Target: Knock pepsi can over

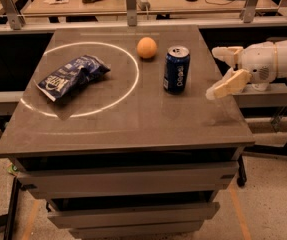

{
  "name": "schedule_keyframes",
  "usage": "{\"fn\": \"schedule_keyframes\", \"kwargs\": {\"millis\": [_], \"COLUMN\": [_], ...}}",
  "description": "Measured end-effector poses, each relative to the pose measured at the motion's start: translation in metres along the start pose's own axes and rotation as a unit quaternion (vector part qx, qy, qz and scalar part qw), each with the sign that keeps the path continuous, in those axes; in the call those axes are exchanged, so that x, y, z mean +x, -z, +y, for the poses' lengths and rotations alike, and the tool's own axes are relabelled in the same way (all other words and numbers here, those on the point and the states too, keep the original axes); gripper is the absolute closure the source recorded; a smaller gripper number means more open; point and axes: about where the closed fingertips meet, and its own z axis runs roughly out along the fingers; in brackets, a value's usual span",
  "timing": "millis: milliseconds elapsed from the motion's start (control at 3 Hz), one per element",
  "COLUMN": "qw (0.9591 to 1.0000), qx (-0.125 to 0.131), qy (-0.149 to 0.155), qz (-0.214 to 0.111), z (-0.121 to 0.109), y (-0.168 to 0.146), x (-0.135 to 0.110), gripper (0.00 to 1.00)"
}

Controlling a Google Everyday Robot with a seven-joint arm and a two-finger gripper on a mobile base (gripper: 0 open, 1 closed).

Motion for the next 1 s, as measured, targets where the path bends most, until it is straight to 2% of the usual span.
{"fn": "schedule_keyframes", "kwargs": {"millis": [333, 1000], "qw": [0.9994, 0.9942], "qx": [-0.020, -0.078], "qy": [-0.003, 0.010], "qz": [-0.026, -0.074], "z": [-0.007, -0.008], "y": [-0.028, -0.079], "x": [0.005, -0.002], "gripper": [0.00, 0.00]}}
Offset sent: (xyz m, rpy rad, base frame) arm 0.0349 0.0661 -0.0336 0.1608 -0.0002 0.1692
